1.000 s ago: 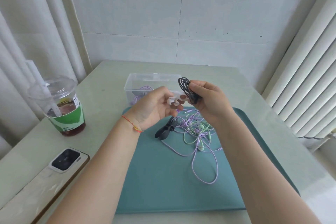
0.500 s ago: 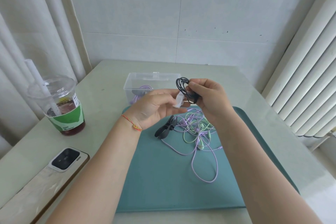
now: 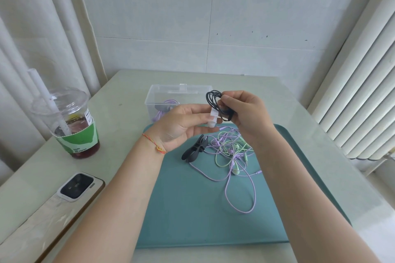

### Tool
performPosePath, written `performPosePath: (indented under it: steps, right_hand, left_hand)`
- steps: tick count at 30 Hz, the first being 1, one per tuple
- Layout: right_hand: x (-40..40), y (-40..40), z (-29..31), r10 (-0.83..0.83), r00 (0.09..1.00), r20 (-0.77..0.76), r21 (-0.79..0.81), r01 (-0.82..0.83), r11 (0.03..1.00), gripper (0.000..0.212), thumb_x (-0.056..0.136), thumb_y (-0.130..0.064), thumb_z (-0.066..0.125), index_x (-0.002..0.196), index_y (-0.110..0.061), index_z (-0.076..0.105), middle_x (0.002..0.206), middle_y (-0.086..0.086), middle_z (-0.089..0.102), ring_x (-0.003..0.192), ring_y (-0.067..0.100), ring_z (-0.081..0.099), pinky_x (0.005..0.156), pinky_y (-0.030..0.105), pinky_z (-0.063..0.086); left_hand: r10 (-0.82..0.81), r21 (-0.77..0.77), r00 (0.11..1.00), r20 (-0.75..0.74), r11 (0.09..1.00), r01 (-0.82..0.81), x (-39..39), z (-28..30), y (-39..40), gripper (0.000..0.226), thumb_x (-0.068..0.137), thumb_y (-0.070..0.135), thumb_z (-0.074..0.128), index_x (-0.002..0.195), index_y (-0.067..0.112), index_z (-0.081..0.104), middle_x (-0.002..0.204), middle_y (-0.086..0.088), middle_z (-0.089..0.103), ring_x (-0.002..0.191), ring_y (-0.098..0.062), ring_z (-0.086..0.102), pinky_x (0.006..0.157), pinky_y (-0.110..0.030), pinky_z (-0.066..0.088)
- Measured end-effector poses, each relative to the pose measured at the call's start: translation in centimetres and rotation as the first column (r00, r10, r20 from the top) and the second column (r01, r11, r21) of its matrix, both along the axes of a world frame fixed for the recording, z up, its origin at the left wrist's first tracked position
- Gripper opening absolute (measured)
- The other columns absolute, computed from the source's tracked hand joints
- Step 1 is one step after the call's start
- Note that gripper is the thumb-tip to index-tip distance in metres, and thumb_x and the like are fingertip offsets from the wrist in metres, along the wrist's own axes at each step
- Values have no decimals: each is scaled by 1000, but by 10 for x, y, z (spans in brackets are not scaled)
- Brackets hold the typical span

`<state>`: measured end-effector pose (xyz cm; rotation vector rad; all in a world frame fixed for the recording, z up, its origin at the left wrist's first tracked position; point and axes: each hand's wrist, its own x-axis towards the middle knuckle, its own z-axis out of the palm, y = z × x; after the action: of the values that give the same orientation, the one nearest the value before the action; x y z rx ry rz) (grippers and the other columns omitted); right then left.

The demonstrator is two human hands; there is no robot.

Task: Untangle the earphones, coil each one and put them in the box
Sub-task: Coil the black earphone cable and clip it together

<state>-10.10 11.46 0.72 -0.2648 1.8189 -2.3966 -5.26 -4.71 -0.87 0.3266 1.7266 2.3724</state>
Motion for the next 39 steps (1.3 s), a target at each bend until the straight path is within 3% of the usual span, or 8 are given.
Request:
performPosePath:
  steps: [5, 10, 15, 20, 23, 26, 31, 39]
  right_hand:
    - [2, -2, 1, -47, 998, -40, 92, 51, 994, 4, 90, 0, 62, 92, -3, 65, 74, 8, 69, 68, 17, 66, 64, 25, 54]
    - [5, -9, -1, -163, 972, -167, 247, 202, 948, 7, 88, -2, 63, 93, -6, 66, 75, 4, 70, 60, 5, 65, 54, 18, 50]
    - [6, -16, -6, -256, 903, -346, 365, 380, 850, 8, 88, -6, 60, 93, -10, 65, 77, -3, 66, 55, -6, 57, 52, 11, 45]
    - [5, -13, -8, -311, 856, -413, 377, 471, 798, 8, 90, -8, 57, 91, -16, 61, 78, -6, 64, 75, 19, 65, 72, 38, 56]
    - [-2, -1, -4, -404, 828, -388, 334, 535, 776, 10, 88, -9, 58, 89, -18, 61, 81, -4, 66, 77, 24, 67, 74, 43, 56]
    - [-4, 11, 6, -431, 863, -264, 225, 489, 843, 13, 86, -5, 58, 86, -17, 63, 80, 1, 68, 62, 14, 64, 61, 34, 55]
    - [3, 13, 16, -136, 965, -222, 123, 166, 978, 9, 90, -3, 62, 89, -11, 65, 77, 4, 68, 61, 13, 62, 60, 27, 51]
    - [12, -4, 12, -50, 924, -378, 343, 191, 920, 8, 87, -2, 64, 89, -10, 65, 67, 2, 66, 55, 6, 60, 56, 20, 49]
  left_hand:
    - [48, -93, 999, -11, 994, -49, 3, 4, 3, 36, 72, 9, 69, 107, 3, 67, 96, -5, 69, 83, -16, 67, 69, -24, 56]
    - [110, -128, 993, -42, 985, -115, 0, 4, 9, 42, 70, 14, 74, 107, -5, 66, 102, -14, 65, 88, -18, 65, 71, -26, 56]
    - [149, -123, 988, -34, 981, -152, 1, 5, 16, 28, 70, 24, 74, 91, 7, 72, 88, -5, 72, 86, -19, 65, 70, -26, 56]
    - [236, -151, 971, -47, 959, -240, 0, 3, 21, 20, 87, 14, 69, 102, 2, 69, 94, -12, 64, 88, -19, 63, 63, -26, 56]
    - [300, -147, 952, -60, 941, -306, -2, 2, 21, 16, 88, 12, 68, 102, 4, 69, 91, -9, 65, 81, -17, 66, 62, -27, 57]
    - [361, -146, 931, -51, 920, -365, -4, 0, 15, 12, 90, 11, 66, 101, 8, 71, 87, -8, 66, 73, -18, 67, 56, -24, 55]
    - [370, -191, 929, -29, 910, -369, -5, -1, 10, 15, 89, 19, 68, 89, 3, 69, 81, -2, 70, 66, -16, 64, 52, -21, 50]
    - [413, -315, 909, -59, 857, -409, -6, -2, 14, 22, 89, 26, 69, 74, 10, 67, 72, -5, 66, 53, -13, 61, 43, -19, 40]
